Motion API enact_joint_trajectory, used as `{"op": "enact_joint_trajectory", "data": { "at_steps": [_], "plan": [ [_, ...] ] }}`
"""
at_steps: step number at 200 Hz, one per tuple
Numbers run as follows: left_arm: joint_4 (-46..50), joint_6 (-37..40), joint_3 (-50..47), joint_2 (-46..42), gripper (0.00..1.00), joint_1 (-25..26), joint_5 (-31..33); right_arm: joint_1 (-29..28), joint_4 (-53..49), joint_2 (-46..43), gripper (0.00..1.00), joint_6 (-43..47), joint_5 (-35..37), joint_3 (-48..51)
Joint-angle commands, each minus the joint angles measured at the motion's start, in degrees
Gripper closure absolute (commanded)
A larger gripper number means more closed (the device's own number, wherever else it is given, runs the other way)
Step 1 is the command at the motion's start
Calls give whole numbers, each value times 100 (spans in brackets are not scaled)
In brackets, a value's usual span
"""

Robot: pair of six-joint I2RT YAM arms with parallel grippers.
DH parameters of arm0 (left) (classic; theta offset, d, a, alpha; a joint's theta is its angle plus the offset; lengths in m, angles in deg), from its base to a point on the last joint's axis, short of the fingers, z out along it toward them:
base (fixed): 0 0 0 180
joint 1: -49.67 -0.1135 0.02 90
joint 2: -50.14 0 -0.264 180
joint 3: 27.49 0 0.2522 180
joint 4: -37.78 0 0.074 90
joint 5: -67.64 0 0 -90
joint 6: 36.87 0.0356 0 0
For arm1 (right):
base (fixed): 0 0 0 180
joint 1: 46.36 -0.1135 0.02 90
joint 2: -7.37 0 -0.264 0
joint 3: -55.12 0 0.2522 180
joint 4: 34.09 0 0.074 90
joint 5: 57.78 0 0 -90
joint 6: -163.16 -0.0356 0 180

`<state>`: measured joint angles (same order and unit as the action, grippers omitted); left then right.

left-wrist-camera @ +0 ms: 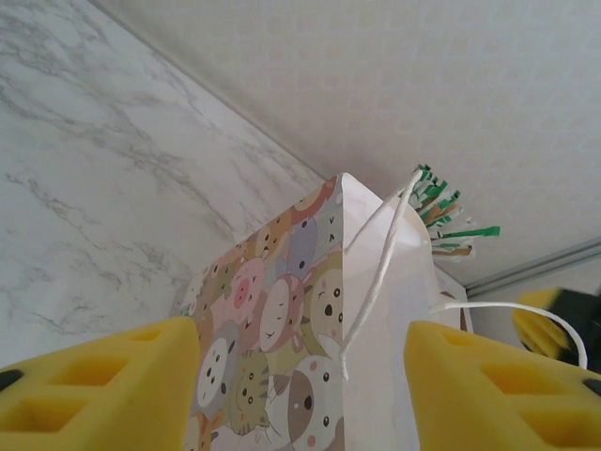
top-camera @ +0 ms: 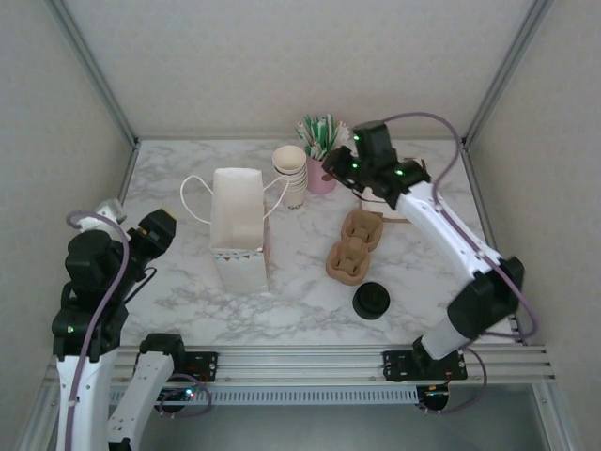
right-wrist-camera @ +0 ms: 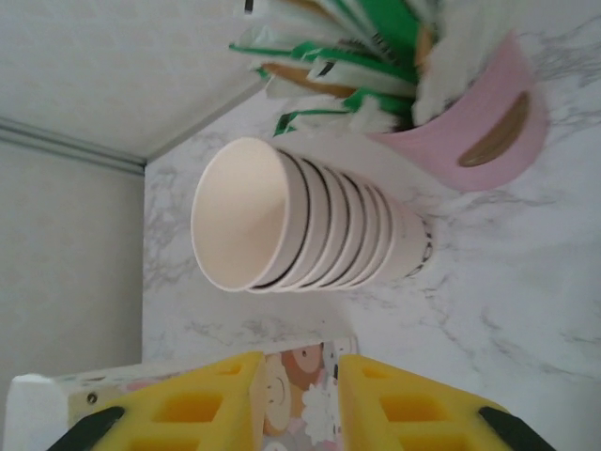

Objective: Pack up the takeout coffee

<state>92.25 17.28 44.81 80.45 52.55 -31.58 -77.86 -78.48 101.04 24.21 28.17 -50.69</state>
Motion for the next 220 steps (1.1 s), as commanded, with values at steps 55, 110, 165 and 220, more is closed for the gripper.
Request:
{"op": "enact_joint_trajectory", "data": {
  "at_steps": [55, 110, 165, 220],
  "plan": [
    [192, 6, -229, -84, 49, -48, -122, -339, -93, 1321, 72, -306, 568, -1114],
    [192, 52, -282, -78, 49, -42, -55, -339, -16, 1497, 72, -401, 634, -1166],
    [219, 166, -300, -24, 49, -41, -11, -374, 33, 1630, 72, -371, 601, -1321],
    [226, 228, -312, -25, 49, -41, 63, -374, -66, 1836, 74, -421, 648, -1505]
  ]
}}
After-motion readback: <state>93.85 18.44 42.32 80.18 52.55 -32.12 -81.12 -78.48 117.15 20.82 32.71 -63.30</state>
